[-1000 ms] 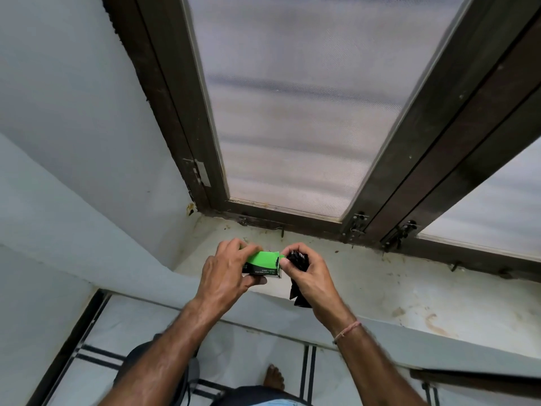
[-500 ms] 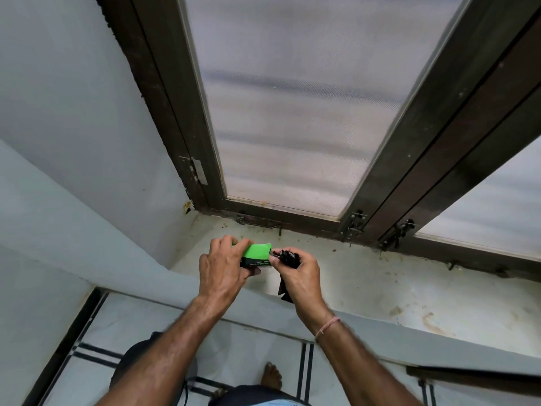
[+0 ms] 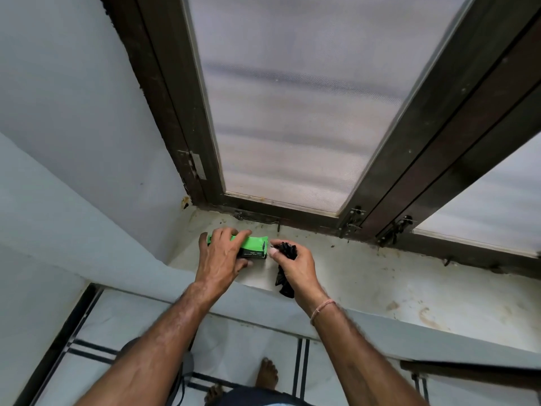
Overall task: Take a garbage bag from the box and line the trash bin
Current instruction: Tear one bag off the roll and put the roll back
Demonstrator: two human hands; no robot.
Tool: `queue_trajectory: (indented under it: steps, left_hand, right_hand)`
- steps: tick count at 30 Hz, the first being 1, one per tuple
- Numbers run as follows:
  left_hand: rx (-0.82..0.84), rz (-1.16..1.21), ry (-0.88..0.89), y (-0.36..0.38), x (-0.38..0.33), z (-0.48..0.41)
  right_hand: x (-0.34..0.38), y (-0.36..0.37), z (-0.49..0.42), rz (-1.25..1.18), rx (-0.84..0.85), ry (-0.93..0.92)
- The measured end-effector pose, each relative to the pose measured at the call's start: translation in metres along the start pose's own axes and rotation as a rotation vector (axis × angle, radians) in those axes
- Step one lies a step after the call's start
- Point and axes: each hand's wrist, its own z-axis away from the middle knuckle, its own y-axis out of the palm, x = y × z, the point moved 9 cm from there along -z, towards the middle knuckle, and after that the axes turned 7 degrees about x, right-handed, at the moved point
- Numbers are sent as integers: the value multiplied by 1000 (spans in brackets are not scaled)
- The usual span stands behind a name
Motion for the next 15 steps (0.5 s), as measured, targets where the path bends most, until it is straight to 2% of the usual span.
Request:
queue_trajectory:
  steps: [15]
  left_hand:
    - [-14, 41, 11, 1, 3, 0]
  right_hand:
    - [10, 0, 14, 56, -30, -17]
